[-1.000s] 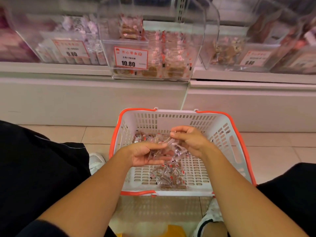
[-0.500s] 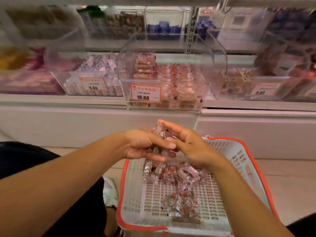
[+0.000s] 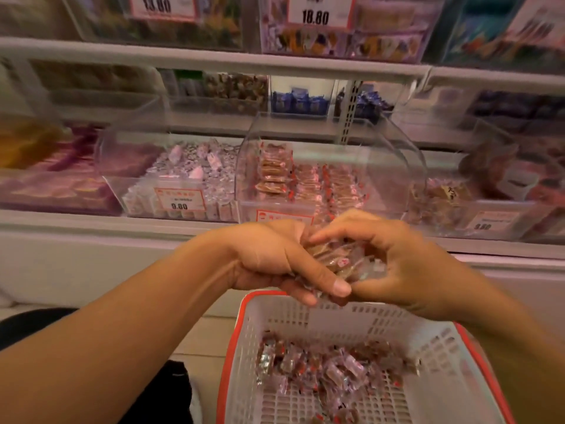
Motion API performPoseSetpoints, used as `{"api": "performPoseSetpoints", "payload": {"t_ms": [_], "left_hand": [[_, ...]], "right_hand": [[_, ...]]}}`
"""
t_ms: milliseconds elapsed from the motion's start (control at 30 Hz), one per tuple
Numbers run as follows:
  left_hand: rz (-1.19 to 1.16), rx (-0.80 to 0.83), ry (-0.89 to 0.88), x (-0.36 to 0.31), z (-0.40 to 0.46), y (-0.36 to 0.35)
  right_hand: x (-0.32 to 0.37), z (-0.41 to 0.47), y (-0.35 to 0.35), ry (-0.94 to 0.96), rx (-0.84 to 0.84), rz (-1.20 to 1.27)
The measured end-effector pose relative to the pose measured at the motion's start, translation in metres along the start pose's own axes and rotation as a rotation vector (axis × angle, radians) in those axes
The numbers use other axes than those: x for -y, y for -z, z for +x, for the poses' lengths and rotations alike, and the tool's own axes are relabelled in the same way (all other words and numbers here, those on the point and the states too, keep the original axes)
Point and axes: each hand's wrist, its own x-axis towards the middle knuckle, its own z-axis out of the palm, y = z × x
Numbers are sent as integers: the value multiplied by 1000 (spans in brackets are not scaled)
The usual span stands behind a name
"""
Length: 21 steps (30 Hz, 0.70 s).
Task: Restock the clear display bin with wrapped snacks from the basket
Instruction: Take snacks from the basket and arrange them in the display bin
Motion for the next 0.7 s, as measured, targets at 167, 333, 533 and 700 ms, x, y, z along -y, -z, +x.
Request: {"api": "performPoseSetpoints", "payload": {"t_ms": [167,333,533,700], "left_hand": [[-123,-71,-156,-26,-9,19],[299,-927,-415,-40,-29,62],[810,-1237,-257,-25,-30,107],[693,-1068,-215,-18,-23,118]], "right_hand": [[14,33,30,5,34,-37],[-1,86,59,-185,-269,161],[-30,160,36,-445,150,43],[-39,182,9,-427,272,-50]]}}
